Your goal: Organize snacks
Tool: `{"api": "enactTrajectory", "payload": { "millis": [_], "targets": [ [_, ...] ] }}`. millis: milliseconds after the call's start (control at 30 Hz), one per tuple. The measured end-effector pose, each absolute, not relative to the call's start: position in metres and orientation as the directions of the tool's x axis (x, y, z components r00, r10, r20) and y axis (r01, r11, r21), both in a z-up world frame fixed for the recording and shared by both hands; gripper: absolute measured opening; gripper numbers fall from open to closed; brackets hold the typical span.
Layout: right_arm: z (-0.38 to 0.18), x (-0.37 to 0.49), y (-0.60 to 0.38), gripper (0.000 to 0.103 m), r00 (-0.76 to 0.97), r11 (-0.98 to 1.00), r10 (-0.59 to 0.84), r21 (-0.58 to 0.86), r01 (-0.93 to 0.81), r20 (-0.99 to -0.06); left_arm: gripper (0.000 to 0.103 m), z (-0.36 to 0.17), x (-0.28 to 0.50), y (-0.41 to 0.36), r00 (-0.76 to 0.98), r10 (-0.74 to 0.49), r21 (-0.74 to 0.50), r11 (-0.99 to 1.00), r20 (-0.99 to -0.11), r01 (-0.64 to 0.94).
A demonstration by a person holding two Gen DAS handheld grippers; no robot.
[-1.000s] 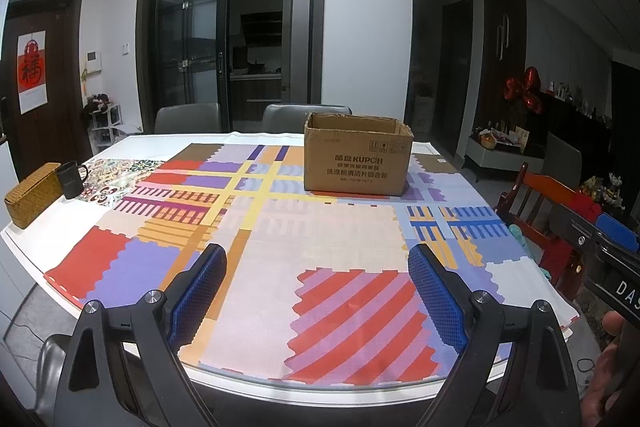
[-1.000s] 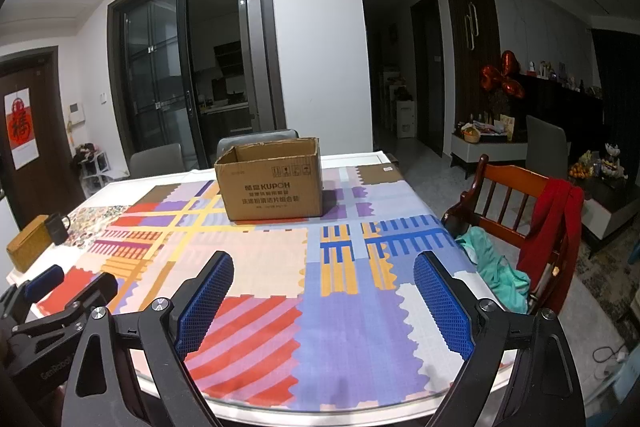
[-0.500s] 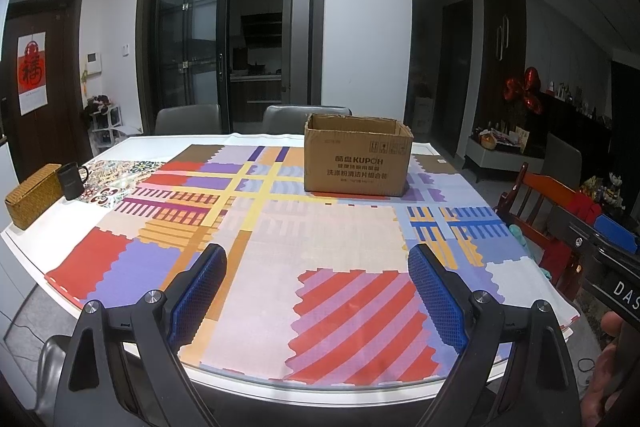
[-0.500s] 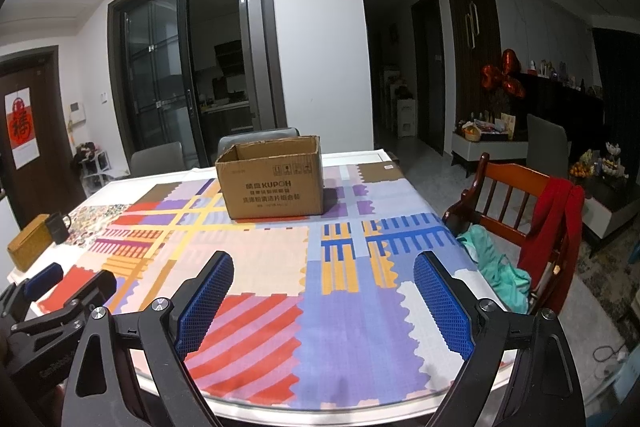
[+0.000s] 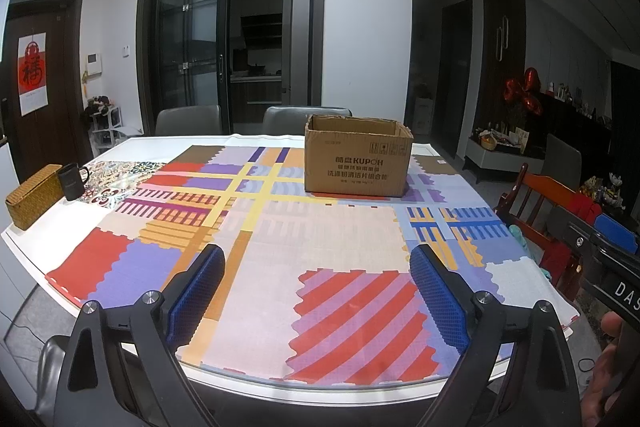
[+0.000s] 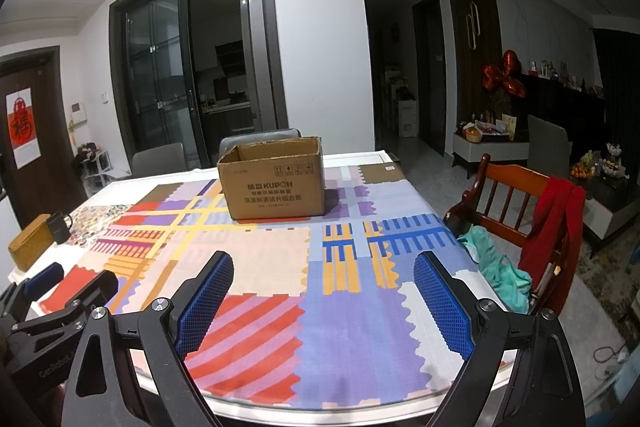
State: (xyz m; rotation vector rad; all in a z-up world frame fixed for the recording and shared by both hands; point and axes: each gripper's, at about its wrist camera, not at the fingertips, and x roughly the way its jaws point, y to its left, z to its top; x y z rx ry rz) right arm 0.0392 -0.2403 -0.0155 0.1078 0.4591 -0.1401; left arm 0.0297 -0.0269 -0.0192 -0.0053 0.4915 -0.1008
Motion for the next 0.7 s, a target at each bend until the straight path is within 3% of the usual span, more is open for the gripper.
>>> {"api": "enactTrajectory", "payload": {
  "millis": [700],
  "targets": [
    [-0.0135, 0.04, -0.2388, 0.093, 0.889, 0.985, -0.111, 0.073, 0.159, -0.445, 0.1, -0.0146, 0.0304, -0.0251, 0.875, -0.094, -0.024, 0.995, -0.475, 0.094]
  ]
}}
